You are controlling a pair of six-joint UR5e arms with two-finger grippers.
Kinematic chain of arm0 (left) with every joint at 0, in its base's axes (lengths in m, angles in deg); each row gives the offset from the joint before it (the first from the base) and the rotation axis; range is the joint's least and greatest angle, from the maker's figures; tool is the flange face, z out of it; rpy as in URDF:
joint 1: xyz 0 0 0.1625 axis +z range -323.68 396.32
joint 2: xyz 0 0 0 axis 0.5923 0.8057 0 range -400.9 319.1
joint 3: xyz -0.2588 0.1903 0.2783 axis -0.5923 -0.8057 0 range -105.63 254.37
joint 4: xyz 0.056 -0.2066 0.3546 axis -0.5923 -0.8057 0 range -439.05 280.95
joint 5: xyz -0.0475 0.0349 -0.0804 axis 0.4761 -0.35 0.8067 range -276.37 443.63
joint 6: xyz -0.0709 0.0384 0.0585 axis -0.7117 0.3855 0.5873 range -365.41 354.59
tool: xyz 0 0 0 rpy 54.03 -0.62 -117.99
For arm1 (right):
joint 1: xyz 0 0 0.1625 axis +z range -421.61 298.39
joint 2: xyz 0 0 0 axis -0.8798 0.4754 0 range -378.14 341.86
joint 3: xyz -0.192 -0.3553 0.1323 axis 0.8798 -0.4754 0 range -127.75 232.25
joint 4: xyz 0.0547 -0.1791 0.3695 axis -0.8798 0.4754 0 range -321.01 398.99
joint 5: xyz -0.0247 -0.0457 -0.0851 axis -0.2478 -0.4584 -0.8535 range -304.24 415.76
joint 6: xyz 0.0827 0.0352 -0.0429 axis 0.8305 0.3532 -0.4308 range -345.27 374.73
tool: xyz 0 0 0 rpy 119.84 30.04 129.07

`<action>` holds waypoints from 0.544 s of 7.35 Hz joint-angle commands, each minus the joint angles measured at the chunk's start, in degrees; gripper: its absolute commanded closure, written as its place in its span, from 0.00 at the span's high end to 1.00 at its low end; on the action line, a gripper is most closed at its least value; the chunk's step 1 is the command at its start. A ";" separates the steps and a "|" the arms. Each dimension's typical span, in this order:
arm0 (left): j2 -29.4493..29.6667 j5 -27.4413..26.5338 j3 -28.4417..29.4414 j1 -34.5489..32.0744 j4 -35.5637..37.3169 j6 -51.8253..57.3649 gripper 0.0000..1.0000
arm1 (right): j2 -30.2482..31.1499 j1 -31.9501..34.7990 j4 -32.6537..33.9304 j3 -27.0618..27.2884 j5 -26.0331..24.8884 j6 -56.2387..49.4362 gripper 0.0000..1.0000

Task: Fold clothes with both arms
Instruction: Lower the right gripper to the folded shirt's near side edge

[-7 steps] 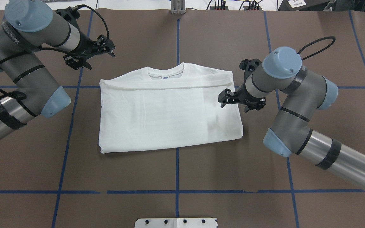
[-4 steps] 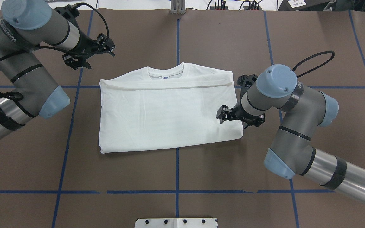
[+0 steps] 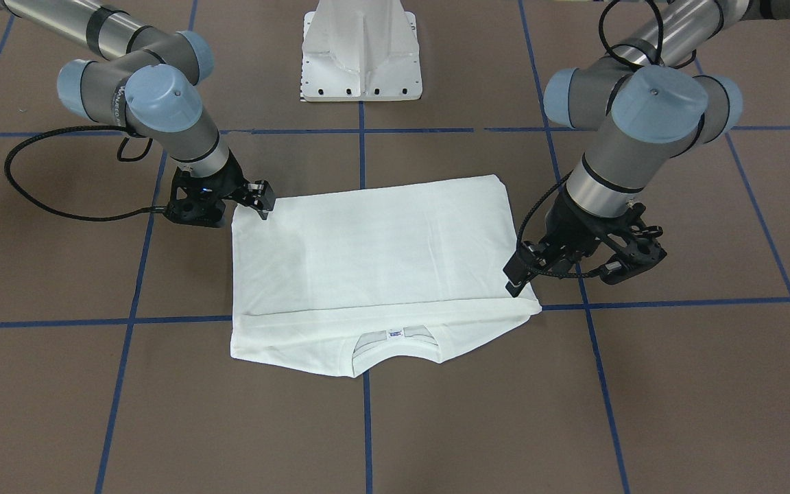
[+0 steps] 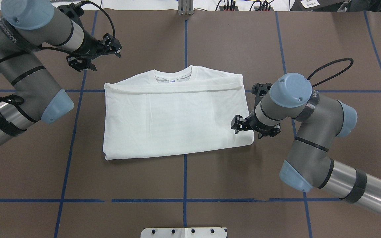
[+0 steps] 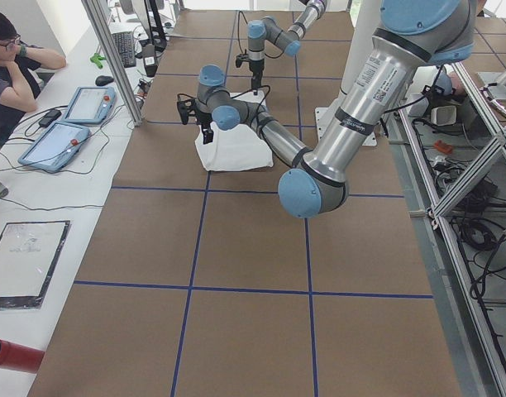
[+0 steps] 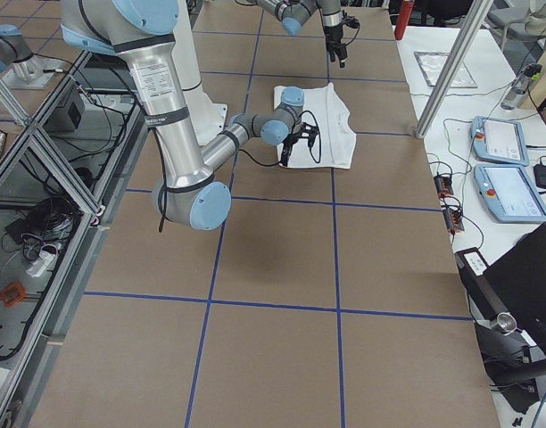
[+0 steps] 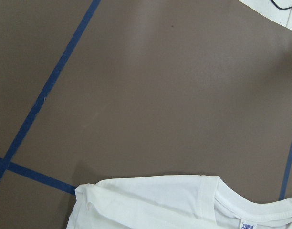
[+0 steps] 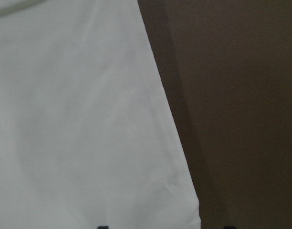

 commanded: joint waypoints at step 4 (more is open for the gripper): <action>-0.27 0.00 -0.84 0.07 0.18 -0.01 0.99 | 0.50 -2.20 0.02 -0.22 -0.55 0.27 0.69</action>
